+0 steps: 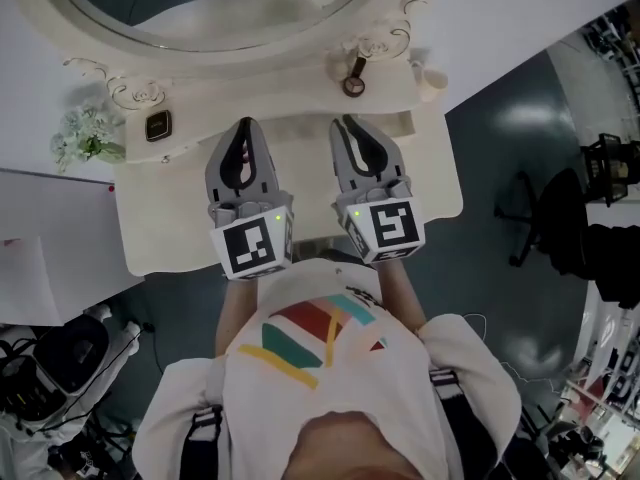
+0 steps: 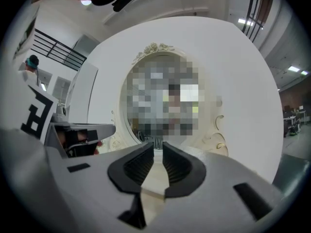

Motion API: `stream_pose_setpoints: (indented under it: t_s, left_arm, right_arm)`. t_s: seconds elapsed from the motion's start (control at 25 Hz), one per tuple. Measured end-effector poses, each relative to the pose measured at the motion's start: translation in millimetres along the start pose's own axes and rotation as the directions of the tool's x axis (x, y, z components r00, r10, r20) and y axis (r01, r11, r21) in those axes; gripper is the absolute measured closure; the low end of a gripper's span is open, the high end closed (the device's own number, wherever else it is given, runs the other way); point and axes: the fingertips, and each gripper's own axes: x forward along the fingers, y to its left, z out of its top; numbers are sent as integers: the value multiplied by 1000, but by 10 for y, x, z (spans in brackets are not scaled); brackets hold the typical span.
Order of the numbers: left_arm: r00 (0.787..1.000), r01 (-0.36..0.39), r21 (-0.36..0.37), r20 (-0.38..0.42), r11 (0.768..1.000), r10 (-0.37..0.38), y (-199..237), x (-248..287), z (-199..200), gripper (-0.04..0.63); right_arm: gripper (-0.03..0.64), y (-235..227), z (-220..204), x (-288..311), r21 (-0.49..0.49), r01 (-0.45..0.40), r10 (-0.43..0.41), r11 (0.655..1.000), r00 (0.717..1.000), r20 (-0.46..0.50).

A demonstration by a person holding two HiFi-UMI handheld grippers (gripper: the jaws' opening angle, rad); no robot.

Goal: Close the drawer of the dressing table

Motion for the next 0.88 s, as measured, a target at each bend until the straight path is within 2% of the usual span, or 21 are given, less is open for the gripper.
stream_pose_setpoints:
  t_s: [0.08,0.44,0.64,0.88]
  left_arm:
    - [1000,16,4,-10,1000,-16,-84,35,-45,589]
    - [996,85,3,-28,996,-84,-396,227,-256,588]
    - [994,99,18,-41,995,-98,-509,297,-306,589]
    - [993,104,39,-56,994,-102,-596,356,-349,588]
  right_arm:
    - [571,-121,-121,-39,8,22,-22,1000,999,-29]
    - [523,-673,-689,-225,8,123,-120,992,983,-142]
    - [520,-984,-1049,-350,11,192,-185,981,959,-217]
    - [506,-1262,-1543,-449,27,240,-220,970,925,-309]
